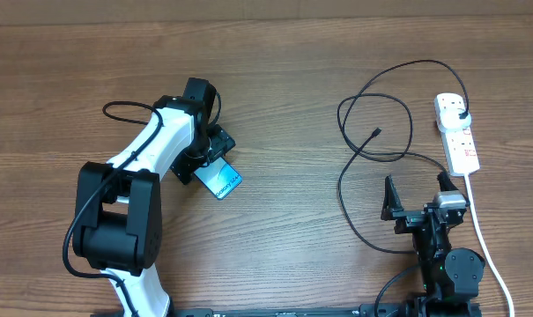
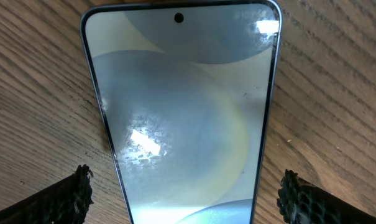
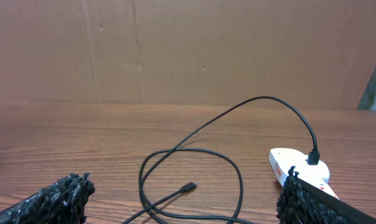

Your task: Plug charger to phone and switch on socket

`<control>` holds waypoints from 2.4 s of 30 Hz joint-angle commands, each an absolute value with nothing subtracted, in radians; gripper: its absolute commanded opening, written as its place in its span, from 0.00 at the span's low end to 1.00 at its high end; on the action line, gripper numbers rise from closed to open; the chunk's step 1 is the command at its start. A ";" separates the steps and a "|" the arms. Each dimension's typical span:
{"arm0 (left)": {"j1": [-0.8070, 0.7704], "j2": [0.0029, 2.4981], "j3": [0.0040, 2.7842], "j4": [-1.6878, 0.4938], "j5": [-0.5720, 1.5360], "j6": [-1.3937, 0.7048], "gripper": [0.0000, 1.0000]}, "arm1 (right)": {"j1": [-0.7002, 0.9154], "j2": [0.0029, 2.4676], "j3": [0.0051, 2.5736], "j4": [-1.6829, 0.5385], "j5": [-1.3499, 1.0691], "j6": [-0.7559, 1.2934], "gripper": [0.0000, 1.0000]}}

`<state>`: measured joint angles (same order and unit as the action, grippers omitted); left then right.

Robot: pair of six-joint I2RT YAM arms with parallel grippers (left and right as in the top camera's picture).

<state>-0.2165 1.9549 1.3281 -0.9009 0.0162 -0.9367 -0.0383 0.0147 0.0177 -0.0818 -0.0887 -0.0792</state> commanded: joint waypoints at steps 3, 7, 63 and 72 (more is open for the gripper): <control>-0.222 1.975 1.323 -0.900 -0.011 -0.950 1.00 | -0.033 0.003 0.008 -0.078 -0.079 -0.084 1.00; -0.222 1.975 1.314 -0.893 -0.012 -0.950 1.00 | -0.033 0.003 0.008 -0.077 -0.079 -0.084 1.00; -0.223 1.975 1.199 -0.778 0.116 -0.613 0.96 | -0.033 0.003 0.008 -0.077 -0.079 -0.084 1.00; -0.223 1.975 1.199 -0.816 0.132 -0.629 1.00 | -0.033 0.003 0.008 -0.077 -0.079 -0.084 1.00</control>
